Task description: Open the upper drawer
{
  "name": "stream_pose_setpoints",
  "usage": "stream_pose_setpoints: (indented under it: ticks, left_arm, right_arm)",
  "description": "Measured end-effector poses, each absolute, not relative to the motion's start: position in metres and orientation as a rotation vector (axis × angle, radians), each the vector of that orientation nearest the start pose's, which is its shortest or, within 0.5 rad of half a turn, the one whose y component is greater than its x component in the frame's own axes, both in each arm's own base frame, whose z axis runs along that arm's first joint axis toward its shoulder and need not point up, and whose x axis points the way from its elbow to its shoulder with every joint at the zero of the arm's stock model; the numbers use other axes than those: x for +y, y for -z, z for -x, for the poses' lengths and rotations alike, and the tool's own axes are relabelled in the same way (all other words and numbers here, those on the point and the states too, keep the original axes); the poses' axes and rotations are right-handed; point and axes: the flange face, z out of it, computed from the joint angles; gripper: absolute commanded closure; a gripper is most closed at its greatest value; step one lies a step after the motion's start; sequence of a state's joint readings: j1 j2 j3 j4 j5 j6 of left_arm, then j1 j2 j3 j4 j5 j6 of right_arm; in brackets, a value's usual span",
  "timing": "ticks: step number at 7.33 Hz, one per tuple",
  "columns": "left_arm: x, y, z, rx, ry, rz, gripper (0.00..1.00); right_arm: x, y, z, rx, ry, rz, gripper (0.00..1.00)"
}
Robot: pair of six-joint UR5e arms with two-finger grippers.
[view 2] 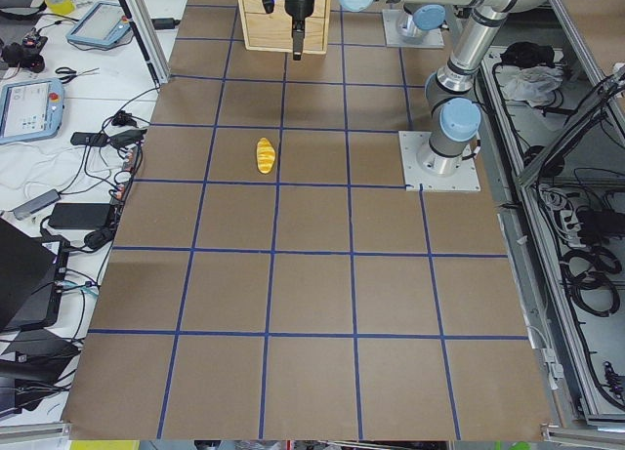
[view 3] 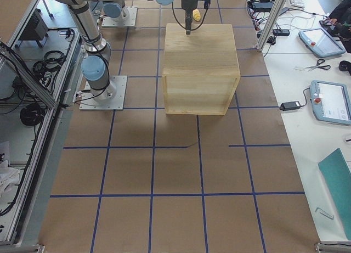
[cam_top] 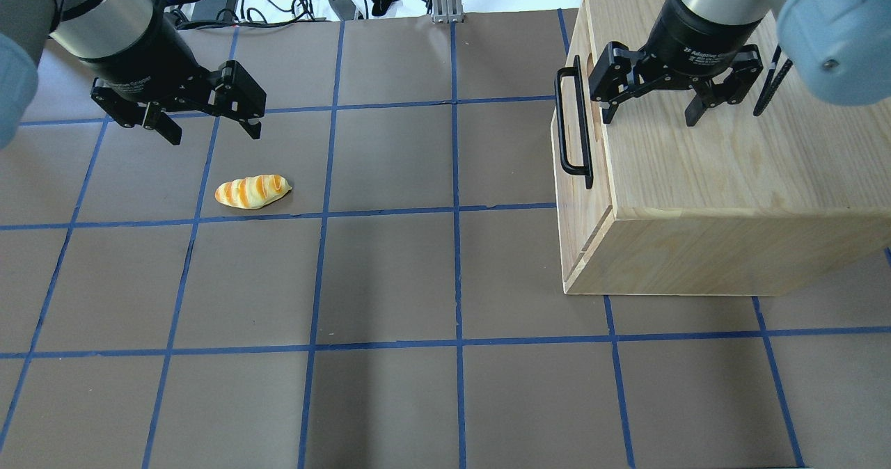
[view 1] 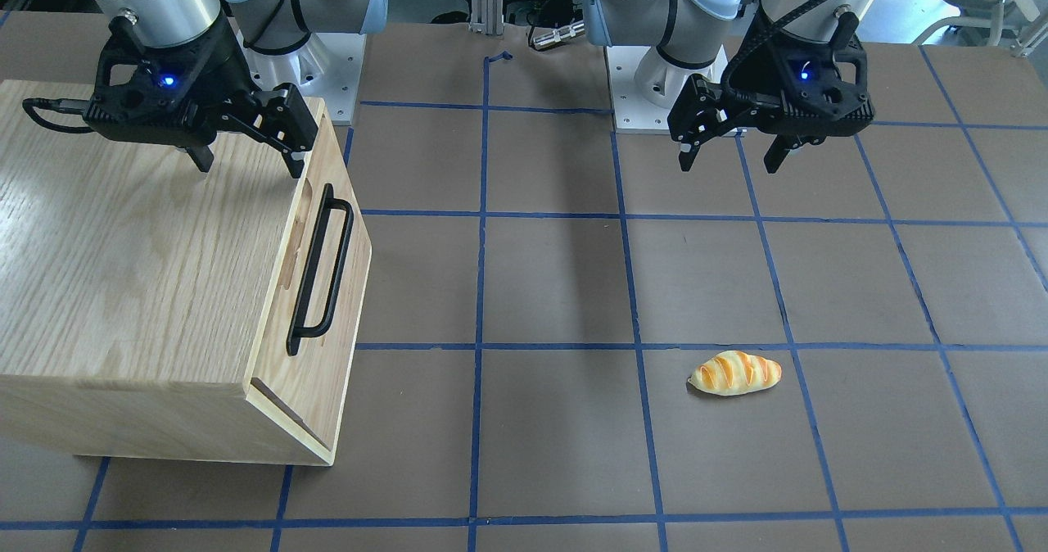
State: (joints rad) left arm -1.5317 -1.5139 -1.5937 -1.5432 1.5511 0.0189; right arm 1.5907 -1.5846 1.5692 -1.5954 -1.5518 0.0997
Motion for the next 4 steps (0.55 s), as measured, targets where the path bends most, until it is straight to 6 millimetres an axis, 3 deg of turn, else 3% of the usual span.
stream_pose_setpoints:
  ticks: [4]
  left_arm:
    - [-0.4802, -0.5084, 0.1121, 3.162, 0.106, 0.060, 0.00]
  right_arm:
    - [-0.4871, -0.4979, -0.1449, 3.117, 0.060, -0.124, 0.00]
